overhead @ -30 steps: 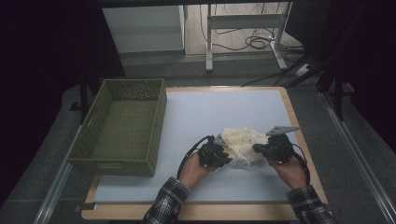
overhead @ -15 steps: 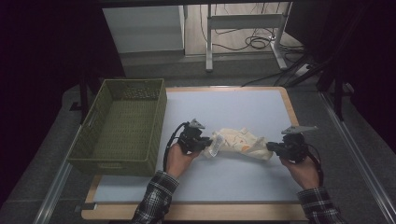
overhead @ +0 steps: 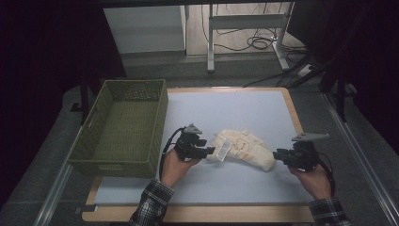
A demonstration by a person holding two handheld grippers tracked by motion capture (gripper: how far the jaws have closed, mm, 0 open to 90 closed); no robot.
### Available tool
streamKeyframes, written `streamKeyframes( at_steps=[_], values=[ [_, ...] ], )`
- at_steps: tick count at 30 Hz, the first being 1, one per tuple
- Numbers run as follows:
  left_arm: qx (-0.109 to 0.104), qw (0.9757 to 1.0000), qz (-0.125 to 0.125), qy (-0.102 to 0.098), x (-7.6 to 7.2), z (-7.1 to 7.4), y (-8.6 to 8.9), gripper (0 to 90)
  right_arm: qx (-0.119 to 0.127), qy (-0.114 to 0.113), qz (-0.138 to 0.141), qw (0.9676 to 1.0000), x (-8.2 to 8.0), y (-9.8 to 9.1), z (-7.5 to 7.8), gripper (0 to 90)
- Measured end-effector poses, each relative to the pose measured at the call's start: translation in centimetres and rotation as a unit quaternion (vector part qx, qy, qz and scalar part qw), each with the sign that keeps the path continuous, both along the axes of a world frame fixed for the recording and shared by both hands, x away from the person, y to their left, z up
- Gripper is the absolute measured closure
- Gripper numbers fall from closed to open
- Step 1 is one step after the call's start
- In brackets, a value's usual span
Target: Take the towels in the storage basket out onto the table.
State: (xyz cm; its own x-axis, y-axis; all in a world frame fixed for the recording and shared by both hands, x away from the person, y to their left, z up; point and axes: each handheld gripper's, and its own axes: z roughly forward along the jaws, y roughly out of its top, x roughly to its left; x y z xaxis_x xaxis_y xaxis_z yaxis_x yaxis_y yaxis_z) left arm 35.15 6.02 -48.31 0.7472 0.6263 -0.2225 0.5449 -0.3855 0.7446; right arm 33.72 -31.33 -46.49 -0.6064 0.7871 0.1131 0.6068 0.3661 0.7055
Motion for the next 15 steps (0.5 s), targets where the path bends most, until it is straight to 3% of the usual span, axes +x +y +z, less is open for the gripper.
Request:
streamKeyframes(
  at_steps=[4,6,7,8,9,11,12,13,14,15],
  values=[
    [0.02,0.9995,-0.019,-0.014,-0.7,-0.1,-2.2,38.6,0.002,0.001,0.015,0.9999,1.2,2.2,-0.1,63.6],
    [0.057,0.9979,-0.018,-0.025,-0.6,-0.7,-3.3,34.4,-0.001,0.004,0.015,0.9999,2.2,3.4,-0.5,58.6],
    [0.089,0.9954,-0.01,-0.033,-0.5,-1.6,-4.1,31.0,0.0,0.011,0.015,0.9998,3.2,4.4,-1.0,53.3],
    [0.089,0.9954,-0.01,-0.033,-0.5,-1.6,-4.1,29.9,0.0,0.011,0.015,0.9998,3.2,4.4,-1.0,53.3],
    [0.109,0.9934,-0.006,-0.035,-0.2,-2.5,-4.5,30.5,-0.01,0.019,0.013,0.9997,4.0,5.1,-1.7,51.2],
    [0.117,0.9924,-0.002,-0.038,-0.2,-3.0,-4.7,34.0,-0.017,0.024,0.015,0.9995,4.3,5.4,-2.1,51.3],
    [0.132,0.9903,0.002,-0.043,-0.1,-3.4,-4.7,46.4,-0.027,0.038,0.011,0.9989,4.6,5.7,-2.7,60.2],
    [0.132,0.9903,0.002,-0.043,-0.1,-3.4,-4.7,57.8,-0.027,0.038,0.011,0.9989,4.6,5.7,-2.7,60.2],
    [0.128,0.991,0.002,-0.04,0.0,-3.5,-4.5,57.8,-0.032,0.044,0.009,0.9985,4.5,5.7,-2.9,69.0],
    [0.12,0.9921,0.003,-0.039,0.2,-3.4,-4.1,66.1,-0.039,0.044,0.011,0.9982,4.4,5.7,-3.0,76.7]
  ],
)
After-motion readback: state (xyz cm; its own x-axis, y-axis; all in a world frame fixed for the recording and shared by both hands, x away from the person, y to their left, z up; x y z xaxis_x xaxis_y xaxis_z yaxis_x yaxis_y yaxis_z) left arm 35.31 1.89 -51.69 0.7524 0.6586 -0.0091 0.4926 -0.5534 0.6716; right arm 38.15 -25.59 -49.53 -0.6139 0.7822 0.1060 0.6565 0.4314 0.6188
